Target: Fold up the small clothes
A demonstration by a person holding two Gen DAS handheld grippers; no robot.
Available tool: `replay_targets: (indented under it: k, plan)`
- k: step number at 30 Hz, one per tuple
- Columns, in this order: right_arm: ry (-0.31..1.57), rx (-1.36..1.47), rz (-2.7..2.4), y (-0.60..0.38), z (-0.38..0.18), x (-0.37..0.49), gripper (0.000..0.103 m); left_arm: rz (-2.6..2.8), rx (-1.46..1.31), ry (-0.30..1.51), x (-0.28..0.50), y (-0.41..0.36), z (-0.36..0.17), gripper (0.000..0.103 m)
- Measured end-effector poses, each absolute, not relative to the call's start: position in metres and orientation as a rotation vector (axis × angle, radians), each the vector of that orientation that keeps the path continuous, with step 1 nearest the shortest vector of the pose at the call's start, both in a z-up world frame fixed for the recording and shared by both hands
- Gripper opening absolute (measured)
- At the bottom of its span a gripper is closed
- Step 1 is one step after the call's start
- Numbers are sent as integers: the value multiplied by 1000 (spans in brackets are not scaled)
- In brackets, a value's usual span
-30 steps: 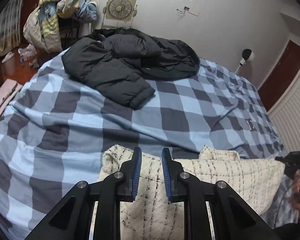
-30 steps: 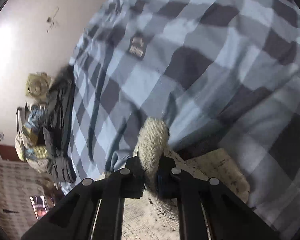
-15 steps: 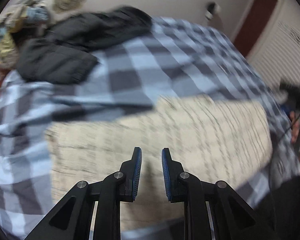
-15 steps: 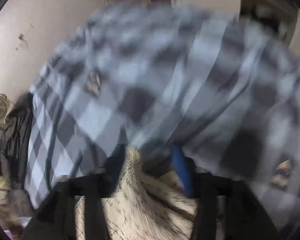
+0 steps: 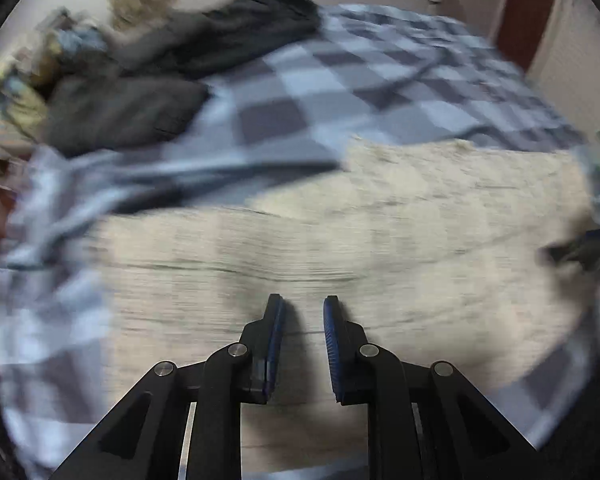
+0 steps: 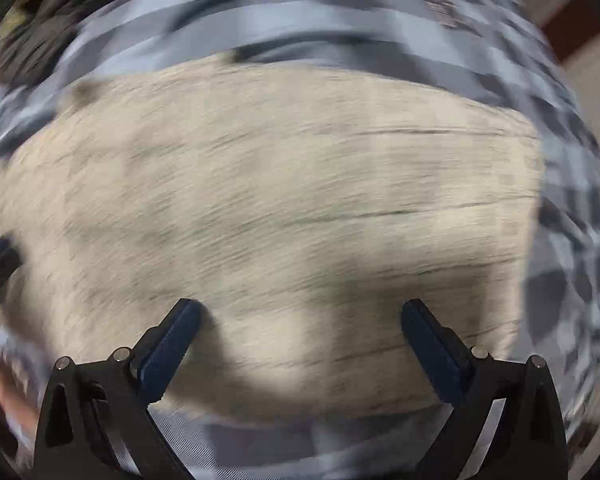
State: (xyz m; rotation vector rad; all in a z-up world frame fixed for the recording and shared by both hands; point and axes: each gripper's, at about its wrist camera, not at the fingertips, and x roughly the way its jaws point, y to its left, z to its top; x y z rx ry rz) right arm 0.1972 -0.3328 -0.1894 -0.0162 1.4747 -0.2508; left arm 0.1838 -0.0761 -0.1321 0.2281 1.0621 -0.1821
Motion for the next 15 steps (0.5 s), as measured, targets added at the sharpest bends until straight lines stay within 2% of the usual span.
replay_targets:
  k: [2,5,9,12,13,15]
  plan:
    - [1411,57,-368,-361,-173,196,99,-73,349,961,172,-72,-112,19]
    - [1271,94,-506,-386,-140,178,99,-82,343,841,150,-54,-77,19]
    - [1107,353,-207,-396,-89,138,99,-166,247,858,108,-29,-54,19]
    - [1144,374,-104,-384,-80,118,99,-193,274,877,85,-28,-58,21]
    - [1189,356,-97,-384,-76,112,99,-215,284,882,79,-29,-57,28]
    - [1263,323,-93,-386,-69,101,99,-215,299,847,73,-35,-51,96]
